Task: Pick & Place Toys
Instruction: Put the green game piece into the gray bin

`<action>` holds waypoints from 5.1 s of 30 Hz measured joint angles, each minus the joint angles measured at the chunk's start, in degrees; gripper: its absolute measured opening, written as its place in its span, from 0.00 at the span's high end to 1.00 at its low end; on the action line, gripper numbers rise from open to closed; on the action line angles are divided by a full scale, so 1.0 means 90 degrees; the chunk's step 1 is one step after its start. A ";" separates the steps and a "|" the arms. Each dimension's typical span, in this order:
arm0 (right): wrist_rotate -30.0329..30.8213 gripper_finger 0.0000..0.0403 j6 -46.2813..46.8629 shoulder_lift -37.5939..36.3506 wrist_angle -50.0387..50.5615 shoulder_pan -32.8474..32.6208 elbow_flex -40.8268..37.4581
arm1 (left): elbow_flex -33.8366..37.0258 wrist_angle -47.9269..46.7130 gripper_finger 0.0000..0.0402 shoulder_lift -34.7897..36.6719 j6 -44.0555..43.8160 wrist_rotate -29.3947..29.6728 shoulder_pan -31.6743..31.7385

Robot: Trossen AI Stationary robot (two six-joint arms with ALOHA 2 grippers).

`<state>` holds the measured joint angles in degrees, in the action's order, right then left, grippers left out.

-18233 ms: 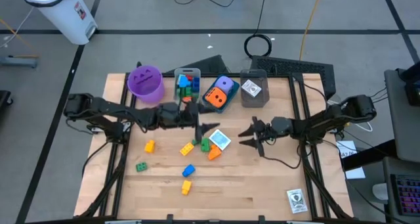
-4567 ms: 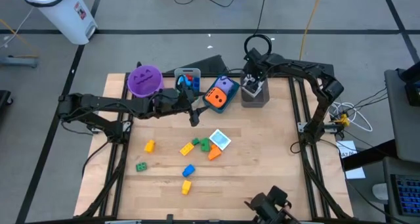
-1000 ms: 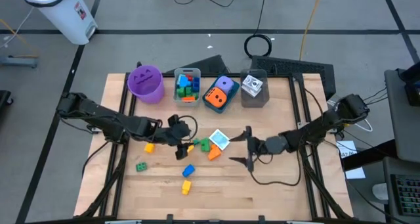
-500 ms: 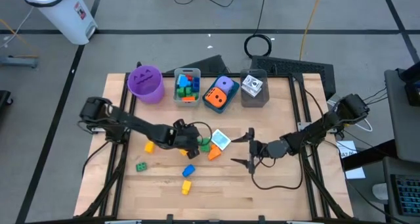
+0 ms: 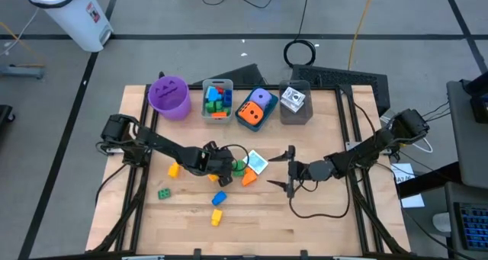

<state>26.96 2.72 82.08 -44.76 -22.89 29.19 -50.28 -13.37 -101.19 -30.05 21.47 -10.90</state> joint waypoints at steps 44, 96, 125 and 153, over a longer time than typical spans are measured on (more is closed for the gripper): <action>-0.1185 0.14 -0.0543 0.0002 -0.0084 0.1657 0.0005 | -0.0457 -0.1632 0.31 0.0880 0.2410 -0.2135 0.2025; -0.1205 0.14 -0.0906 0.0002 -0.0091 0.2052 0.0002 | -0.0461 -0.1194 0.53 0.0084 0.1620 -0.1226 0.1450; -0.1205 0.14 -0.0933 0.0002 -0.0188 0.2052 0.0002 | -0.2809 -0.2915 0.59 0.0811 0.4760 0.0234 0.3180; -0.1202 0.14 -0.1071 0.0002 -0.0063 0.2052 0.0005 | -0.2805 -0.2509 0.53 -0.0196 0.4631 -0.1497 0.4500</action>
<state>16.14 -6.92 82.11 -45.33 -4.43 29.23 -75.53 -35.95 -102.95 11.63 8.00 29.61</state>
